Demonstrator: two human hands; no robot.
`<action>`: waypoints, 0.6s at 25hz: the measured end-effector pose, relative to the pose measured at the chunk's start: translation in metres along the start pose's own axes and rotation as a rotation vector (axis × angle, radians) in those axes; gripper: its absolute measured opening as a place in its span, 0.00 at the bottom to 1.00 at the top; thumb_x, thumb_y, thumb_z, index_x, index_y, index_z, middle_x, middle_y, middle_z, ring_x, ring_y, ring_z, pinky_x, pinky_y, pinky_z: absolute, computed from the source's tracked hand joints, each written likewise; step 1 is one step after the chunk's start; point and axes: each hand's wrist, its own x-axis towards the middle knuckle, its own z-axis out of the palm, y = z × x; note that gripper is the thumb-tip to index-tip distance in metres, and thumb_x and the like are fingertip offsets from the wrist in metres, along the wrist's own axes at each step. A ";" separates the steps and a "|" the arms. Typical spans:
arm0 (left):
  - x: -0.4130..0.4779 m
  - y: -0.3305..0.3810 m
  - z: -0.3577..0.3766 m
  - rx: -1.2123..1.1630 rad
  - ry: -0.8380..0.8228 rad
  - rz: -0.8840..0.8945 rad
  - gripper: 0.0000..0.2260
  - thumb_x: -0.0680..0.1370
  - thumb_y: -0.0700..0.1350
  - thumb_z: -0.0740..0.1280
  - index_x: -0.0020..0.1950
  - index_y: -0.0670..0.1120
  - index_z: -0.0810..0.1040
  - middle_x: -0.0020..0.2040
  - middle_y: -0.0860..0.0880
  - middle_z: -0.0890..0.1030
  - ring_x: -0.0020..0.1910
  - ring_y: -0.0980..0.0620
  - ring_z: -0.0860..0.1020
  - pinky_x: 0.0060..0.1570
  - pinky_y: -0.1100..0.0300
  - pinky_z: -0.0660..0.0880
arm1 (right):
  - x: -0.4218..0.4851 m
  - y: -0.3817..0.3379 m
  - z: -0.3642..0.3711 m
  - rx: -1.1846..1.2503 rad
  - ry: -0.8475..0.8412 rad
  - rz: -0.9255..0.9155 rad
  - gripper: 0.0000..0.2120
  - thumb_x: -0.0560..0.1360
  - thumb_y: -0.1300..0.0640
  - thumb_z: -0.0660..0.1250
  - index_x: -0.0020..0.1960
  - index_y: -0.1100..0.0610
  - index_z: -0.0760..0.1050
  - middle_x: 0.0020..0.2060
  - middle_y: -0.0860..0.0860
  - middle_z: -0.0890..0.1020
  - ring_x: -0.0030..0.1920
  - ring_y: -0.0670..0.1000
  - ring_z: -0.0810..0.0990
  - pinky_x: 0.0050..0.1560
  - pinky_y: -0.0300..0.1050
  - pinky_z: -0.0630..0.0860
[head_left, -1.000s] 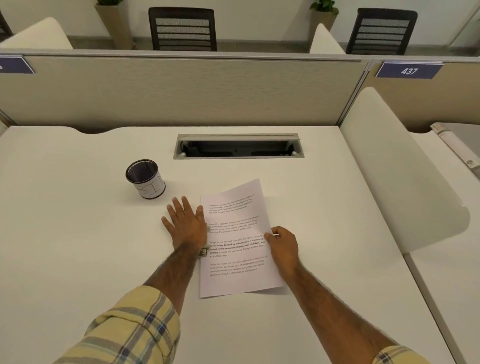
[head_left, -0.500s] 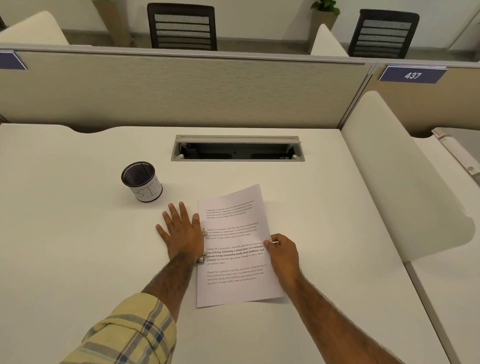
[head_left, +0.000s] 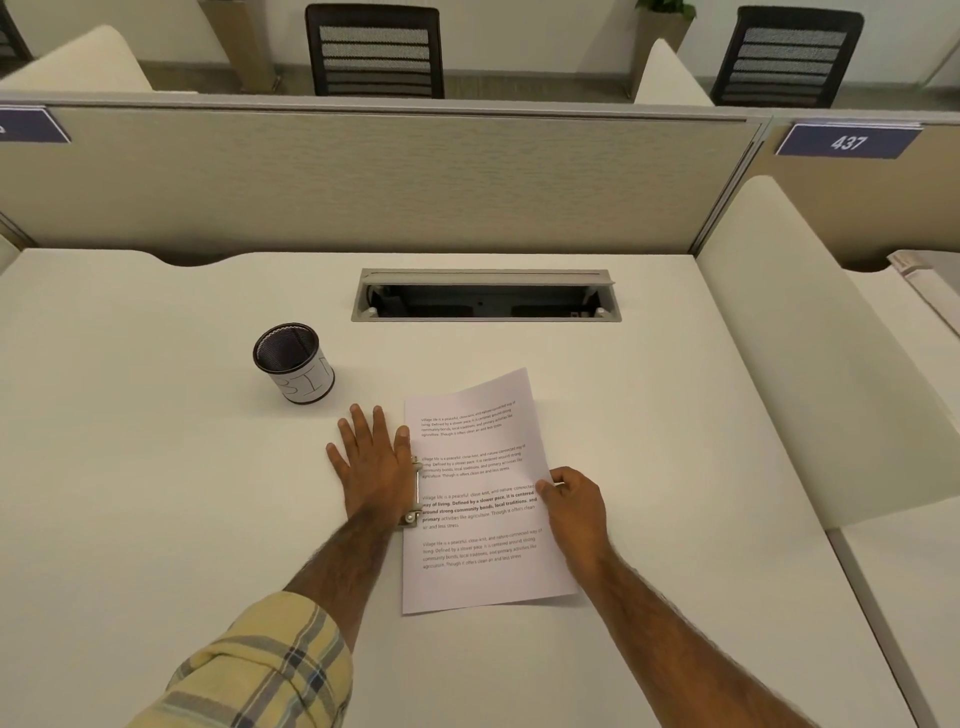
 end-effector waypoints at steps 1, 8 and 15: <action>0.000 0.004 -0.005 -0.040 -0.007 -0.002 0.26 0.87 0.56 0.46 0.84 0.48 0.50 0.85 0.44 0.43 0.83 0.43 0.41 0.80 0.41 0.39 | 0.001 -0.001 -0.001 0.014 -0.007 0.004 0.06 0.80 0.58 0.66 0.47 0.57 0.80 0.43 0.52 0.87 0.44 0.56 0.86 0.46 0.51 0.83; -0.029 -0.007 -0.032 -0.366 0.096 -0.183 0.17 0.80 0.57 0.66 0.61 0.47 0.81 0.55 0.46 0.85 0.53 0.45 0.81 0.53 0.52 0.76 | -0.004 -0.011 -0.011 0.125 -0.018 0.013 0.05 0.79 0.60 0.66 0.46 0.58 0.81 0.43 0.53 0.87 0.45 0.58 0.86 0.49 0.56 0.83; -0.037 -0.006 -0.042 -0.581 -0.077 -0.245 0.05 0.78 0.41 0.72 0.42 0.44 0.82 0.43 0.44 0.84 0.39 0.48 0.79 0.42 0.58 0.75 | -0.009 -0.022 -0.021 0.146 -0.019 -0.002 0.05 0.79 0.60 0.66 0.49 0.59 0.81 0.45 0.55 0.87 0.45 0.59 0.86 0.49 0.56 0.83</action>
